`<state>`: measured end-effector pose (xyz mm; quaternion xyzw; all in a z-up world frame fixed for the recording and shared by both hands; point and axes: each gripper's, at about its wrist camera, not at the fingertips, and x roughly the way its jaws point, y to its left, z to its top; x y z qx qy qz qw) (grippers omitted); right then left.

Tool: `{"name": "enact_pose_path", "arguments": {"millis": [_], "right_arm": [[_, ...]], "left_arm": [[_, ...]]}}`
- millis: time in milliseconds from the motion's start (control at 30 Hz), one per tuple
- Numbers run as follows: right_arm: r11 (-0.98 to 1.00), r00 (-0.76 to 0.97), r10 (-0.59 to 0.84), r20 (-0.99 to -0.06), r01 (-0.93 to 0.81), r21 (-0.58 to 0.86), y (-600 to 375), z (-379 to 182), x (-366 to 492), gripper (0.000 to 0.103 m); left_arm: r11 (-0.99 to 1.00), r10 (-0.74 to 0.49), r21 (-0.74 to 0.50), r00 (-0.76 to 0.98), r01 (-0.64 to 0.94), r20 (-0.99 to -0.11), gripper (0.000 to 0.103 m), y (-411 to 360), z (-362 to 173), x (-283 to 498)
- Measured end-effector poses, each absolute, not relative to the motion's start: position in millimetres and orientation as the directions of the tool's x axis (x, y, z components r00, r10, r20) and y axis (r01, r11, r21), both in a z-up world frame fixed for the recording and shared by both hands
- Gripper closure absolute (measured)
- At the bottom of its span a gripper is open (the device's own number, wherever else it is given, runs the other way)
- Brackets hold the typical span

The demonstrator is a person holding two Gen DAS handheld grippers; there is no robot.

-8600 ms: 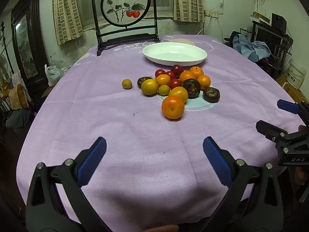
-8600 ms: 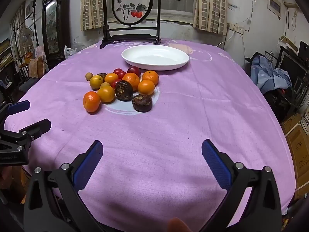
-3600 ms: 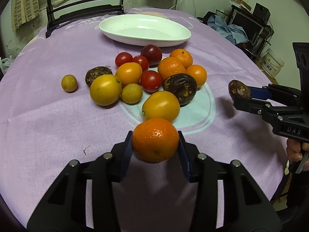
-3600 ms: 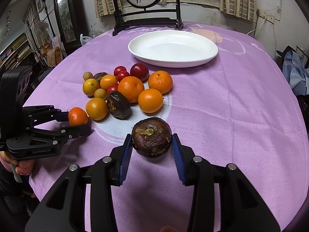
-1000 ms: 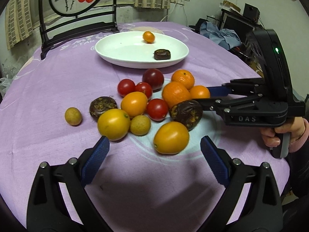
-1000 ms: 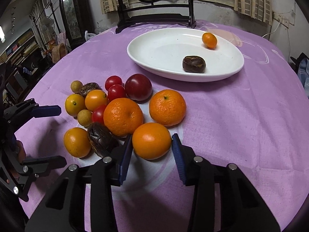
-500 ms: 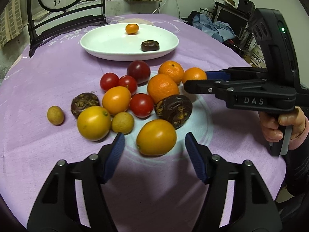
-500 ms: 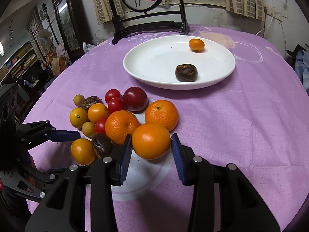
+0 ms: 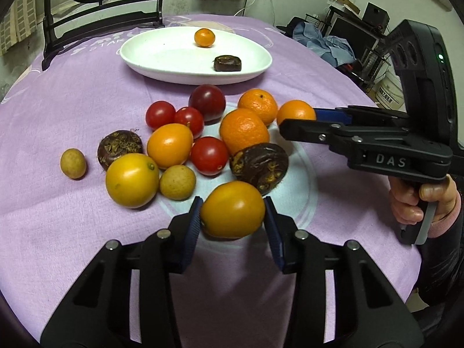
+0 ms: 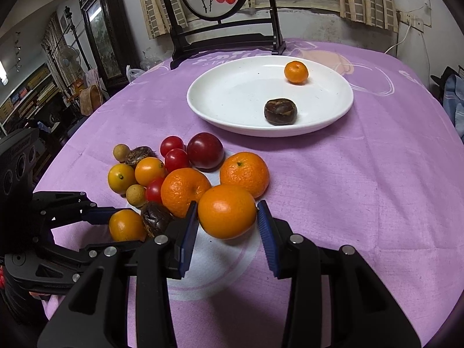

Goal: Organize fruits

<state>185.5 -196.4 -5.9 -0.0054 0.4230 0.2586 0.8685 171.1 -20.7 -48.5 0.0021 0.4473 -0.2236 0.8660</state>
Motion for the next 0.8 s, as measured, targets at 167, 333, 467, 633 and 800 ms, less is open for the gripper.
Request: {"name": "enact_pose_path", "arguments": {"millis": [167,333,467,633,800], "right_arm": [[0.877,0.625,0.466,-0.627,-0.420,0.233,-207.9,16.9,190.8,0.062],[0.904,0.699,0.427,-0.574,-0.345,0.253,-213.7,26.6,229.6,0.062],[0.924,0.692,0.382,-0.613,-0.292,0.247,-208.8,16.4,272.9,0.062],[0.934,0.655,0.357,-0.666,-0.265,0.240,-205.0,-2.7,313.4,0.062],[0.936,0.644,0.350,-0.680,-0.275,0.222,-199.9,-5.3,321.3,0.060]], "left_arm": [[0.888,-0.450,-0.276,0.573,0.368,-0.685,0.060,-7.9,-18.9,176.0],[0.932,-0.357,-0.207,0.652,0.299,-0.668,0.060,-19.5,14.0,234.7],[0.956,-0.286,-0.167,0.645,0.240,-0.709,0.060,-36.3,12.4,299.1],[0.975,-0.220,-0.145,0.607,0.170,-0.764,0.060,-41.5,-7.0,341.0],[0.977,-0.209,-0.148,0.570,0.152,-0.794,0.060,-37.3,-18.7,352.1]]}}
